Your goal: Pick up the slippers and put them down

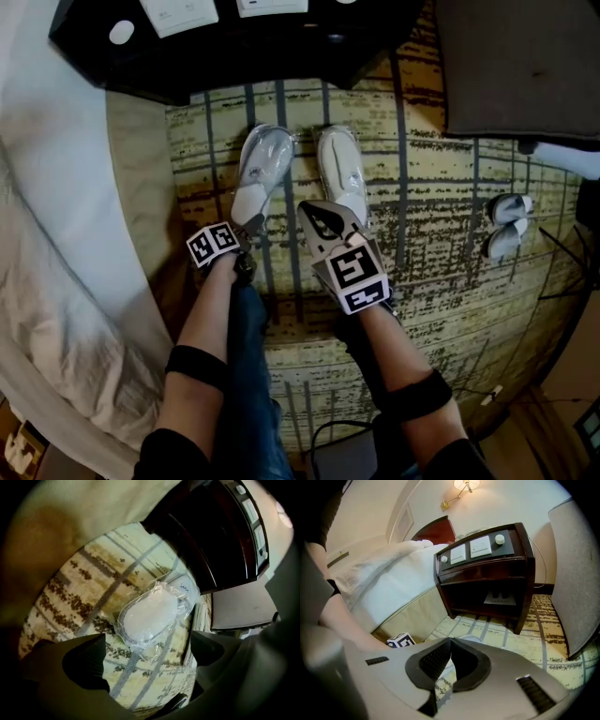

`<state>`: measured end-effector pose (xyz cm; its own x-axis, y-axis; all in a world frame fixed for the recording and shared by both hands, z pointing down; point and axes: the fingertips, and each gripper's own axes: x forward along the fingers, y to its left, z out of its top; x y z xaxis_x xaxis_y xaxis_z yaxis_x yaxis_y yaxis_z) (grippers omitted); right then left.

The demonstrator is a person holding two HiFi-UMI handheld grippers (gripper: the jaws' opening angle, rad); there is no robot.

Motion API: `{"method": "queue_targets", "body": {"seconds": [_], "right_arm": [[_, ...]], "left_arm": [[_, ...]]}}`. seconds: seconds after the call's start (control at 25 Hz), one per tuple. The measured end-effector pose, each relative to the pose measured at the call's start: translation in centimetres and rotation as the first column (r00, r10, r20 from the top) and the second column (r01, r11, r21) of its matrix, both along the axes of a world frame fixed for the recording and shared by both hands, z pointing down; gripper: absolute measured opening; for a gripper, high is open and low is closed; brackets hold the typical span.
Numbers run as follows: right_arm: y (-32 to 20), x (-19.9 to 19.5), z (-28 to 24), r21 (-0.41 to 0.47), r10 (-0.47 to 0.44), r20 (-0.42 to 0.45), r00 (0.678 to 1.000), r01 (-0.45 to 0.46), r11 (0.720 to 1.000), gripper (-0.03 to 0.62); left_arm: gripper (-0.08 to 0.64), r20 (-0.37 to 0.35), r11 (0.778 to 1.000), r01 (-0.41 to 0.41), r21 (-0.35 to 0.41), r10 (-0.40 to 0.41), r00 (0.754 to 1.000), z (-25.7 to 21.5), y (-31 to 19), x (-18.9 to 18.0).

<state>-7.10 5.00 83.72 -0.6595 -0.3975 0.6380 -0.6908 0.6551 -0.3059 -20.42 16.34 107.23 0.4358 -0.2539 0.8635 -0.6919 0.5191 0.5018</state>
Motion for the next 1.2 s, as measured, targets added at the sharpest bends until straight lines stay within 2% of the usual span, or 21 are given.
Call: {"method": "queue_targets", "body": {"seconds": [0.08,0.16,0.36,0.44,0.52,0.6,0.64,0.76,0.88,1.04,1.12,1.2], "right_arm": [[-0.1,0.5,-1.3,0.001,0.01,-0.002,1.0,-0.01,1.0,0.0],[0.1,0.8,-2.9,-0.004,0.016,-0.005,1.0,-0.016,1.0,0.0],[0.6,1.7,-8.8,-0.02,0.022,-0.016,1.0,-0.022,1.0,0.0],[1.2,2.4,-11.9,-0.033,0.021,-0.026,0.999,-0.022,0.999,0.0],[1.5,3.3,-15.1,-0.036,0.021,-0.042,0.999,-0.022,0.999,0.0],[1.7,4.5,-18.7,-0.033,0.025,-0.058,0.998,-0.027,0.999,0.0],[1.8,5.1,-20.8,-0.036,0.028,-0.061,0.998,-0.03,0.999,0.0],[2.0,6.9,-26.7,-0.013,0.032,-0.078,0.996,-0.033,0.999,0.0],[2.2,8.1,-33.3,0.0,0.024,-0.081,0.996,-0.024,1.0,0.0],[1.8,10.1,-41.0,0.054,0.036,-0.073,0.997,-0.032,0.998,0.0],[1.9,10.6,-44.9,0.075,0.034,-0.064,0.997,-0.029,0.997,0.0],[1.9,11.3,-48.2,0.112,0.023,-0.061,0.998,-0.016,0.994,0.0]], "left_arm": [[0.563,0.028,1.0,-0.003,0.011,0.003,1.0,-1.6,-0.2,-0.3],[0.563,0.02,0.999,-0.006,0.034,0.005,1.0,-4.0,-0.5,-0.1],[0.552,-0.002,0.988,-0.086,0.129,0.087,0.996,-13.7,-2.2,1.2],[0.44,0.004,0.979,-0.118,0.166,0.119,0.993,-18.7,-2.6,1.5],[0.309,0.044,0.96,-0.167,0.225,0.161,0.986,-24.1,-3.6,1.5],[0.198,0.09,0.925,-0.234,0.301,0.216,0.972,-29.9,-4.8,2.2],[0.144,0.11,0.9,-0.27,0.343,0.247,0.963,-33.1,-5.3,2.9],[0.009,0.186,0.806,-0.379,0.456,0.33,0.925,-42.4,-6.5,4.9],[0.0,0.265,0.724,-0.449,0.523,0.363,0.893,-51.4,-6.5,6.4],[0.0,0.39,0.621,-0.543,0.566,0.378,0.84,-62.1,-6.2,7.6],[0.0,0.438,0.588,-0.563,0.581,0.357,0.825,-66.9,-5.8,7.7],[0.0,0.47,0.564,-0.567,0.601,0.324,0.821,-71.2,-5.5,7.8]]}}
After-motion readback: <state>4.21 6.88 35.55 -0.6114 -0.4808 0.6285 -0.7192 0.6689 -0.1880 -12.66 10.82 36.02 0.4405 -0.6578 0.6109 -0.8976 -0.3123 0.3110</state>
